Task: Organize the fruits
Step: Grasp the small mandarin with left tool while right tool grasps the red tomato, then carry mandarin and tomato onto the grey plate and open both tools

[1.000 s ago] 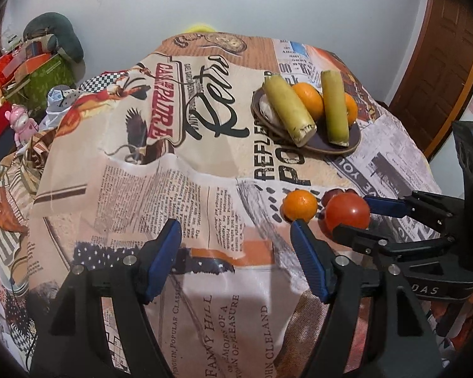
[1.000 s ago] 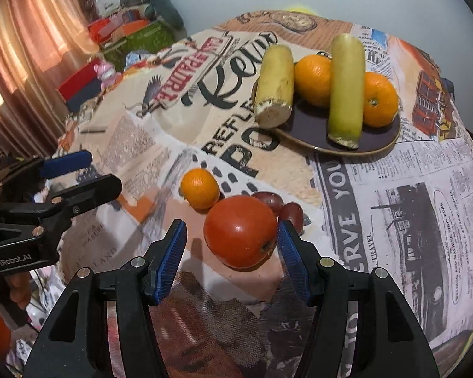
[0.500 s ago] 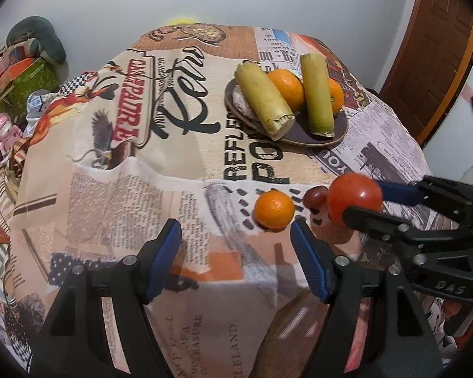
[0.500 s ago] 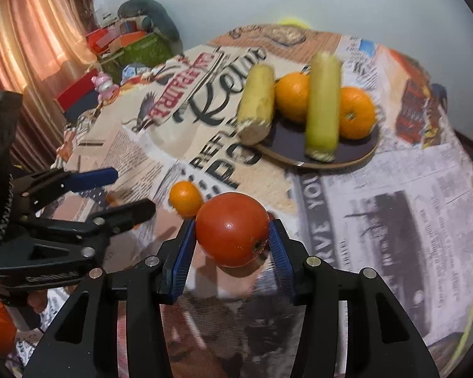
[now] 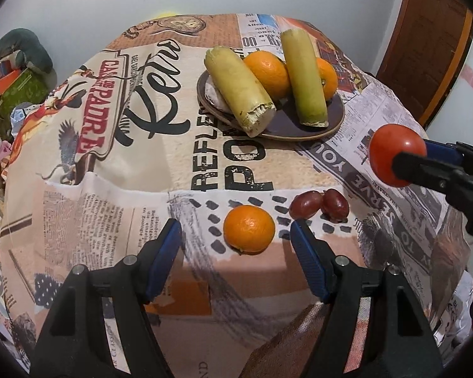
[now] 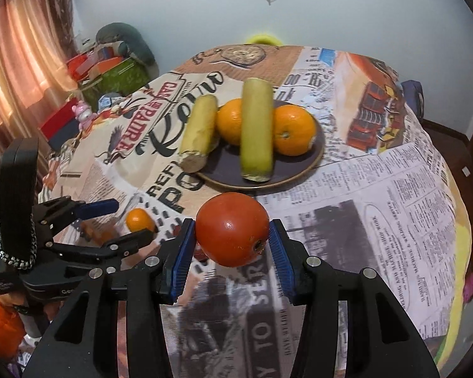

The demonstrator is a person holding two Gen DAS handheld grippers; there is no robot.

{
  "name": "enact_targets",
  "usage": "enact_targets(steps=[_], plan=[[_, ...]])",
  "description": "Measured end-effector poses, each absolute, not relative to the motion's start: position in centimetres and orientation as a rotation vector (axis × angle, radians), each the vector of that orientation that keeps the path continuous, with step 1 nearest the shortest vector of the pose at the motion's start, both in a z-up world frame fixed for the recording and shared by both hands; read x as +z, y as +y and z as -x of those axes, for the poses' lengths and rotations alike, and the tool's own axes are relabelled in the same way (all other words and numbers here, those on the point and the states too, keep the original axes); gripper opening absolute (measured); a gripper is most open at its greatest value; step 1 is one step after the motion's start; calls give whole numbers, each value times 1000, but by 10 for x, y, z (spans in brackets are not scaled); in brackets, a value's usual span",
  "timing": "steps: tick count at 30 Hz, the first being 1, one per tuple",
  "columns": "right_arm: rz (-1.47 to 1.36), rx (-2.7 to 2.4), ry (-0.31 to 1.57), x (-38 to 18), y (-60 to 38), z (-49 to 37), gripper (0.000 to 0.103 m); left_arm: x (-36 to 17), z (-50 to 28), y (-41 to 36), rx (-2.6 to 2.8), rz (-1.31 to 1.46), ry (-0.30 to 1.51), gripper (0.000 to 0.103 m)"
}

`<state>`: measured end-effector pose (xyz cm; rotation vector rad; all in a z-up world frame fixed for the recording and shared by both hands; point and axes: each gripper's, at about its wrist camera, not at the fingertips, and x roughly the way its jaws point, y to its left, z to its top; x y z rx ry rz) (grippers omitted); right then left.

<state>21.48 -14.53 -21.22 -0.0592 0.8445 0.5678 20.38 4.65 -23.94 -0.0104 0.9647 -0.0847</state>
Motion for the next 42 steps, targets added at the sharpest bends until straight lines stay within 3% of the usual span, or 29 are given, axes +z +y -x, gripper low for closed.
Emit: enact_targets(steps=[5, 9, 24, 42], plan=[[37, 553, 846, -213, -156, -220, 44, -241, -205, 45, -97, 9, 968, 54], [26, 549, 839, -211, -161, -222, 44, -243, -208, 48, -124, 51, 987, 34], [13, 510, 776, -190, -175, -240, 44, -196, -220, 53, -122, 57, 874, 34], [29, 514, 677, -160, -162, -292, 44, -141, -285, 48, -117, 59, 718, 34]])
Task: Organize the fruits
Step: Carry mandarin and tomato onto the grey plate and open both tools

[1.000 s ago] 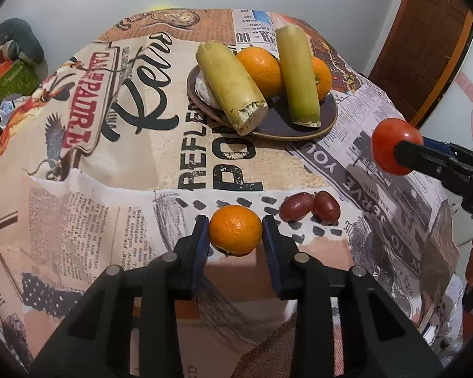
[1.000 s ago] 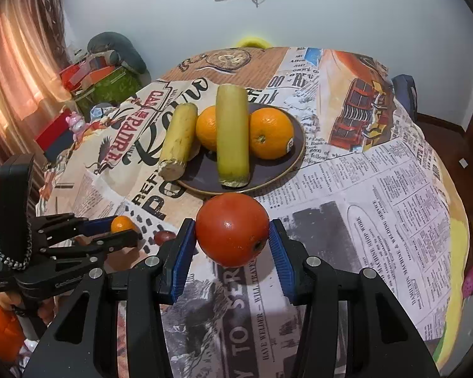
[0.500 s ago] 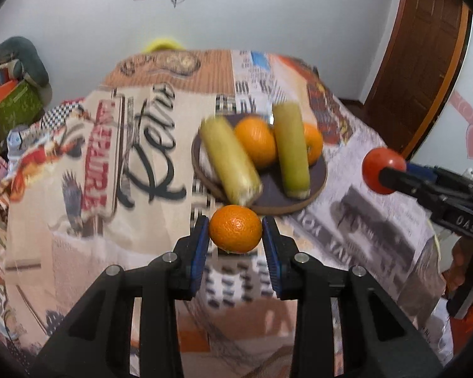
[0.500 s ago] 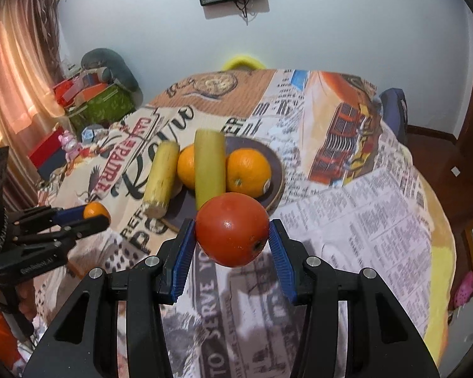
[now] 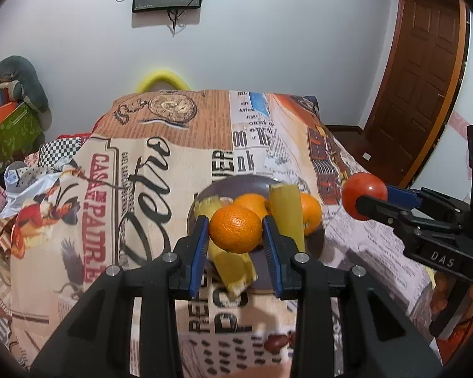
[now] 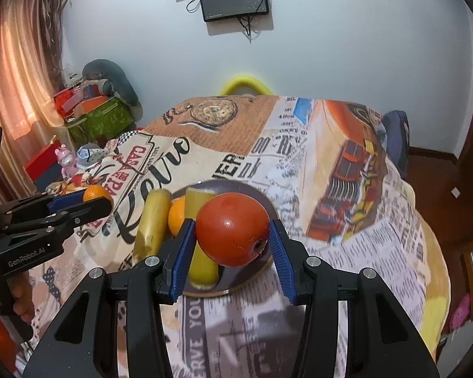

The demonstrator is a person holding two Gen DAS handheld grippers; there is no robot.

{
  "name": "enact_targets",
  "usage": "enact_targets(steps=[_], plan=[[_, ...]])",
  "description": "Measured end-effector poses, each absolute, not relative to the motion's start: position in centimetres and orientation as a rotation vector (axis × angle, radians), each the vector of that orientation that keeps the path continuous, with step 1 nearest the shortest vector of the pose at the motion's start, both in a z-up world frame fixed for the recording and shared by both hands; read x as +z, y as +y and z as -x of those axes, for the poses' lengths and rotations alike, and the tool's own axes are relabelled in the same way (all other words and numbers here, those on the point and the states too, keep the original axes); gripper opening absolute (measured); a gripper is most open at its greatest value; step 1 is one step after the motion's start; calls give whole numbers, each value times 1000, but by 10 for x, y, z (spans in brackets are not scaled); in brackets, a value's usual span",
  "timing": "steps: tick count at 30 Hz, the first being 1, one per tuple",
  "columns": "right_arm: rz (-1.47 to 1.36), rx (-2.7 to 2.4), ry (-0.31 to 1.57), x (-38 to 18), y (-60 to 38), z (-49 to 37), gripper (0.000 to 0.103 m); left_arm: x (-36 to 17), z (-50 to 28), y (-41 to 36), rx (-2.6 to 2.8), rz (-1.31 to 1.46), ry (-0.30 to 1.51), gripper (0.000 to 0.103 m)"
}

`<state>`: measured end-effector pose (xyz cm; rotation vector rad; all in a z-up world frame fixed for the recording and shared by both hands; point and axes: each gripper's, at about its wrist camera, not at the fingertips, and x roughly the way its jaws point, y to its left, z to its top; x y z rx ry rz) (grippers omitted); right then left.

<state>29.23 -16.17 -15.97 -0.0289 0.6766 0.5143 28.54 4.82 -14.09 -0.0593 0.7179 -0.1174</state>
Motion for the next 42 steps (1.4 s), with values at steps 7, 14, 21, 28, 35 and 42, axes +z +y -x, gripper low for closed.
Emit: enact_targets(steps=[7, 14, 21, 28, 35, 42], plan=[[45, 518, 667, -159, -152, -316, 44, -139, -307, 49, -118, 81, 705, 34], [55, 518, 669, -163, -143, -338, 44, -142, -334, 51, -109, 93, 703, 34], [62, 527, 689, -170, -132, -362, 44, -158, -363, 48, -95, 70, 737, 34], [73, 540, 721, -182, -124, -376, 44, -177, -386, 48, -91, 76, 788, 34], [60, 561, 759, -193, -120, -386, 44, -188, -400, 44, -102, 69, 820, 34], [33, 586, 788, -197, -119, -392, 45, -200, -408, 45, -111, 100, 861, 35]])
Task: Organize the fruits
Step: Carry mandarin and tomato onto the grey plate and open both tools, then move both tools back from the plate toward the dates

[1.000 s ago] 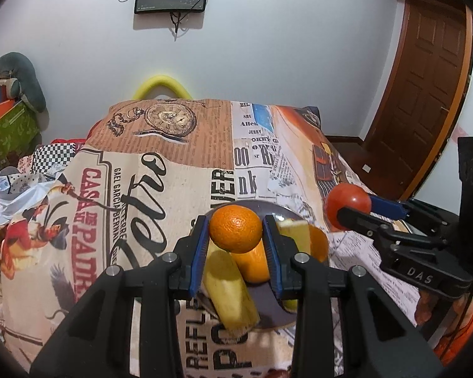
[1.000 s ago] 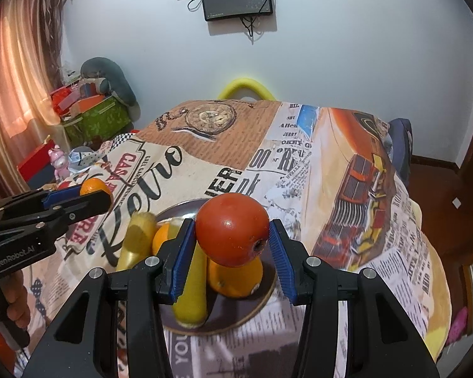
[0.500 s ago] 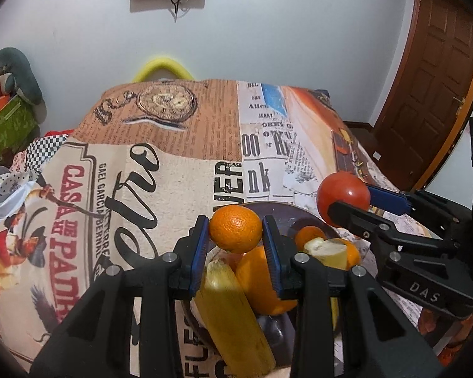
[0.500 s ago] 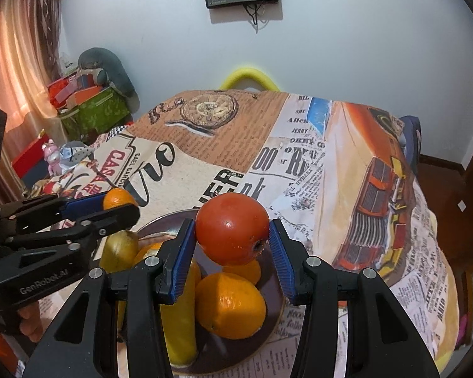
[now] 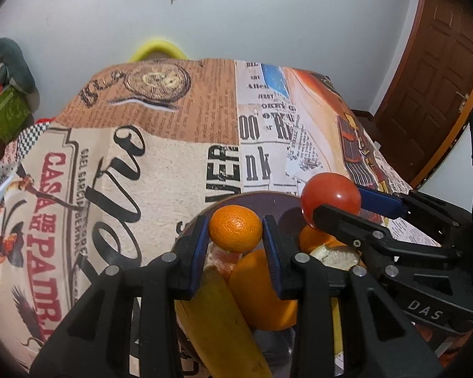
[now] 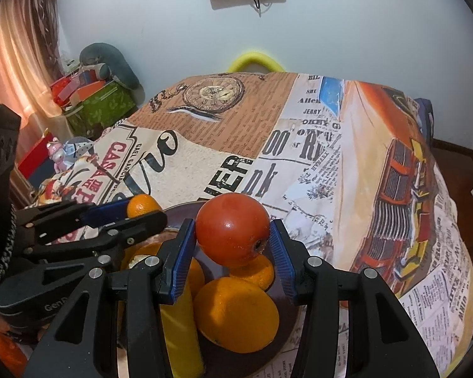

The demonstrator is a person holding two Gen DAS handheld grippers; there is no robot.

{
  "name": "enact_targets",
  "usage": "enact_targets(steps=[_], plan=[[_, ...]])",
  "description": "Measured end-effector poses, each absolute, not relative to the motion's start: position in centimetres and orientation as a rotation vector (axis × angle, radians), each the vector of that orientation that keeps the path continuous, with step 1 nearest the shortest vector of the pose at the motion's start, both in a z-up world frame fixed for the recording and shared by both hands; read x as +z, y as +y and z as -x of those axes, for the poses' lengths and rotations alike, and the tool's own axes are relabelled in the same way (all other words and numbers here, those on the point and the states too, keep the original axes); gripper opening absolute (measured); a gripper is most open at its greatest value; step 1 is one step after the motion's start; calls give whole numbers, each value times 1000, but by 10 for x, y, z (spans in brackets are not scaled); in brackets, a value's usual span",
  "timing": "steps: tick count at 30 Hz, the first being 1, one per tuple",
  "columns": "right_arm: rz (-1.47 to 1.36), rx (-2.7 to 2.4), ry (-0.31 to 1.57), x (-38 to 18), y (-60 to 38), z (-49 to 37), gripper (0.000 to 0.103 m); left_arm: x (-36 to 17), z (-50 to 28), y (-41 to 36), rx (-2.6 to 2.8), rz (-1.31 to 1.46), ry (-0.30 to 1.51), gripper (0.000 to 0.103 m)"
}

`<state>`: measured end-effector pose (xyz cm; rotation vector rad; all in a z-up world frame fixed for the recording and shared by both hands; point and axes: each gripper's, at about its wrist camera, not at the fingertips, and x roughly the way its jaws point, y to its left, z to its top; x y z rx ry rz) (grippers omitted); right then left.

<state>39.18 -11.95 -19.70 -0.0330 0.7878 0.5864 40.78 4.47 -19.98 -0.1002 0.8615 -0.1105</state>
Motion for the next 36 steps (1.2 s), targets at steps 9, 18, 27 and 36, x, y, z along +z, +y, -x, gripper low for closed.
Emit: enact_targets(steps=[9, 18, 27, 36], plan=[[39, 590, 768, -189, -123, -387, 45, -191, -399, 47, -97, 108, 836, 46], [48, 580, 728, -169, -131, -360, 45, -160, -364, 44, -88, 64, 777, 46], [46, 574, 673, -142, -141, -315, 45, -125, -317, 45, -81, 71, 719, 46], [63, 567, 642, -127, -147, -268, 45, -104, -272, 47, -82, 90, 689, 46]])
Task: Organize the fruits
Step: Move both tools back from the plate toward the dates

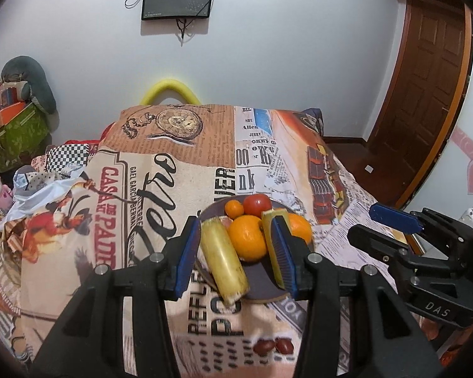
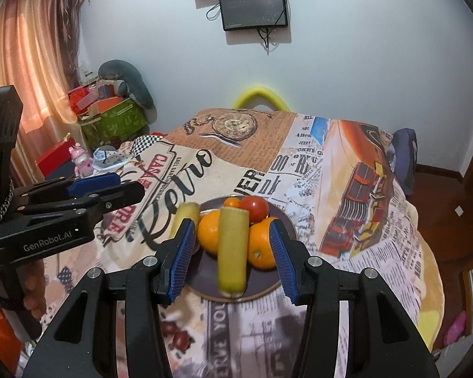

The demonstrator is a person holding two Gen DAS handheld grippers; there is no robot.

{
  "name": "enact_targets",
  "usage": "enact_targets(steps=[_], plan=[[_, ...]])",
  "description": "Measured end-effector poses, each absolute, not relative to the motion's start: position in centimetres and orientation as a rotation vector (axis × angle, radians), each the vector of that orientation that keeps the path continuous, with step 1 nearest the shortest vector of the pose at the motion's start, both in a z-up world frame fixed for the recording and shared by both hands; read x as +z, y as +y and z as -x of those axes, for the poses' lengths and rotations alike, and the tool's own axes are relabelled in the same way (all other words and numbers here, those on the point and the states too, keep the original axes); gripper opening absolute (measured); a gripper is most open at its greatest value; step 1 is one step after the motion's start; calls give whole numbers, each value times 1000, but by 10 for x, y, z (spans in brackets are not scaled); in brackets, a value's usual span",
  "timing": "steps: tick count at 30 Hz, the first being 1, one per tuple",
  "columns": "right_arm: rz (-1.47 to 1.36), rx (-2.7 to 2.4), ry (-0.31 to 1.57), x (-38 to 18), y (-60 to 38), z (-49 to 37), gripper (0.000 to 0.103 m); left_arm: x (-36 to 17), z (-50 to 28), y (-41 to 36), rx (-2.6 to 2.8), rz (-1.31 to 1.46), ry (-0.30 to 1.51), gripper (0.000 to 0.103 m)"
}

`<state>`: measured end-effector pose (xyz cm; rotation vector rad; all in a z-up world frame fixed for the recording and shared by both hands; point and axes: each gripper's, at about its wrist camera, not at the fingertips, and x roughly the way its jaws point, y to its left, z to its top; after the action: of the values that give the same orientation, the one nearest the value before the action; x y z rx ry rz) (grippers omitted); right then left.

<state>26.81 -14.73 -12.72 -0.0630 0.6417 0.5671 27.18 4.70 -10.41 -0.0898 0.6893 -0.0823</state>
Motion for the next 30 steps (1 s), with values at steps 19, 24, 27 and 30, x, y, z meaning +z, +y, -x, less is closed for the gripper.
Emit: enact_targets(steps=[19, 24, 27, 30], plan=[[133, 570, 755, -172, -147, -207, 46, -125, -197, 61, -74, 56, 740, 60], [135, 579, 810, -195, -138, -207, 46, -151, -194, 61, -78, 63, 800, 60], [138, 589, 844, -208, -134, -209, 46, -170, -194, 60, -81, 59, 841, 60], [140, 609, 876, -220, -127, -211, 46, -185, -194, 60, -82, 49, 872, 60]])
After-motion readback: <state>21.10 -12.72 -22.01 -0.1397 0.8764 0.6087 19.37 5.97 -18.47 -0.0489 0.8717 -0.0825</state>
